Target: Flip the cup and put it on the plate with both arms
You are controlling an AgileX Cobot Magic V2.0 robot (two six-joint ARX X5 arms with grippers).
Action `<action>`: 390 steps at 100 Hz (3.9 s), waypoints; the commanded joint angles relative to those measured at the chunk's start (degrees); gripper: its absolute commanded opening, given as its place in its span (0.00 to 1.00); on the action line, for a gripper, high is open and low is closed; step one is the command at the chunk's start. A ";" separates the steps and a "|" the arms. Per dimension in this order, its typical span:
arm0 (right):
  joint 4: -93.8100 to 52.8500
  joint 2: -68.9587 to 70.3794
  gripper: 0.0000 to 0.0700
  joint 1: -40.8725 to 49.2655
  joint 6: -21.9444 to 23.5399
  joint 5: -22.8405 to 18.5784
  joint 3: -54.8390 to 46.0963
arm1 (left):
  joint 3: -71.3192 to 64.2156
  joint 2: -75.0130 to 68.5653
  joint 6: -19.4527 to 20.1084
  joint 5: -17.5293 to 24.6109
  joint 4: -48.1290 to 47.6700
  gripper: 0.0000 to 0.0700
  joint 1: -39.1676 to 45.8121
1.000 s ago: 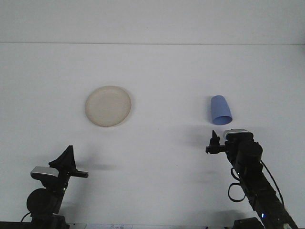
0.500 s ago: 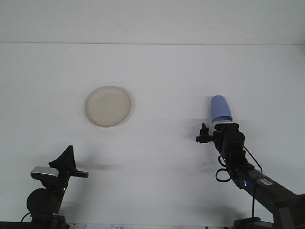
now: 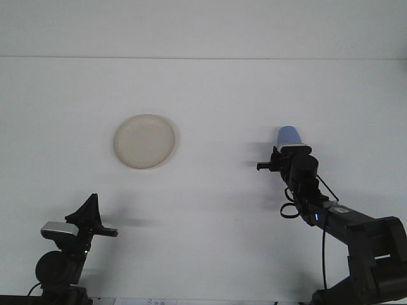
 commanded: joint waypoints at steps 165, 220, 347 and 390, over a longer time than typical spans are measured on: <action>-113.07 9.31 0.00 37.73 -16.57 -2.89 58.10 | -1.11 -0.04 -0.15 0.09 0.57 0.02 0.11; -113.09 13.09 0.05 37.68 -16.90 -2.84 58.05 | -1.11 -0.04 -0.15 0.09 0.57 0.02 0.11; -110.09 -11.23 0.61 11.02 -18.56 -3.65 57.72 | -1.11 -0.04 -0.15 0.09 0.57 0.02 0.11; -91.95 -36.48 0.57 -9.49 -13.66 -8.31 30.47 | -1.11 -0.04 -0.15 0.09 0.57 0.02 0.11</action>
